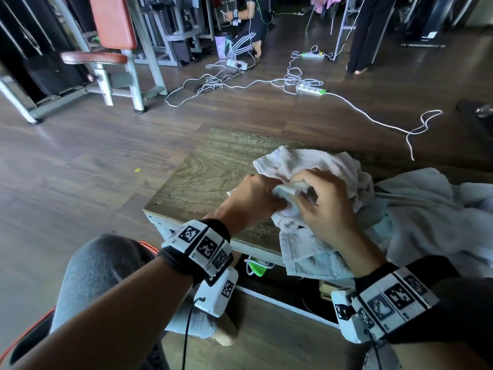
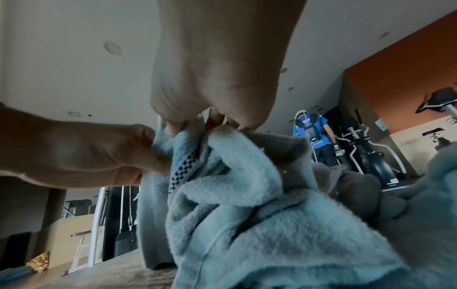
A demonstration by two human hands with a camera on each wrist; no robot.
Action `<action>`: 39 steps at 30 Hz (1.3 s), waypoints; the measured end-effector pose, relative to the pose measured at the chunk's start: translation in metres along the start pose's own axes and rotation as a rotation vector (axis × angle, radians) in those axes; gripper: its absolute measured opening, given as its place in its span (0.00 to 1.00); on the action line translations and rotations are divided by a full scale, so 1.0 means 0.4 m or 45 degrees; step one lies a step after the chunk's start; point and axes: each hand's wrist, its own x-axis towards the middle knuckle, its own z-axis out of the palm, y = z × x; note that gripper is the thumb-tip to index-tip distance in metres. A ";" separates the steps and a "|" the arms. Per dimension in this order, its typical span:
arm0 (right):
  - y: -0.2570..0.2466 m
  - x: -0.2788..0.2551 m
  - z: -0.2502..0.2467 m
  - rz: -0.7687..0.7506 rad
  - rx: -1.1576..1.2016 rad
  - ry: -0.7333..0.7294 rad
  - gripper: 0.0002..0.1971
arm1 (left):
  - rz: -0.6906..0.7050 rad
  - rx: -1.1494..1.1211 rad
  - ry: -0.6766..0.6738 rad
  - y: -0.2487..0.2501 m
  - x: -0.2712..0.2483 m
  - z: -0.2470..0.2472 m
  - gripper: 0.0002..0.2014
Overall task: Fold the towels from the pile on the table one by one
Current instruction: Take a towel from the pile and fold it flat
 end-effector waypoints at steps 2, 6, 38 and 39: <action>-0.004 0.004 -0.026 0.005 -0.007 0.090 0.02 | -0.114 0.010 0.036 -0.017 0.001 0.000 0.12; 0.006 0.002 -0.077 0.195 0.111 0.333 0.03 | -0.165 0.033 0.149 -0.068 -0.007 -0.029 0.14; 0.034 -0.171 -0.145 0.611 0.020 -0.344 0.18 | -0.068 -0.125 -0.578 -0.013 0.021 0.089 0.14; 0.025 -0.164 -0.126 0.649 0.019 -0.371 0.16 | -0.040 -0.070 -0.572 -0.014 0.019 0.089 0.11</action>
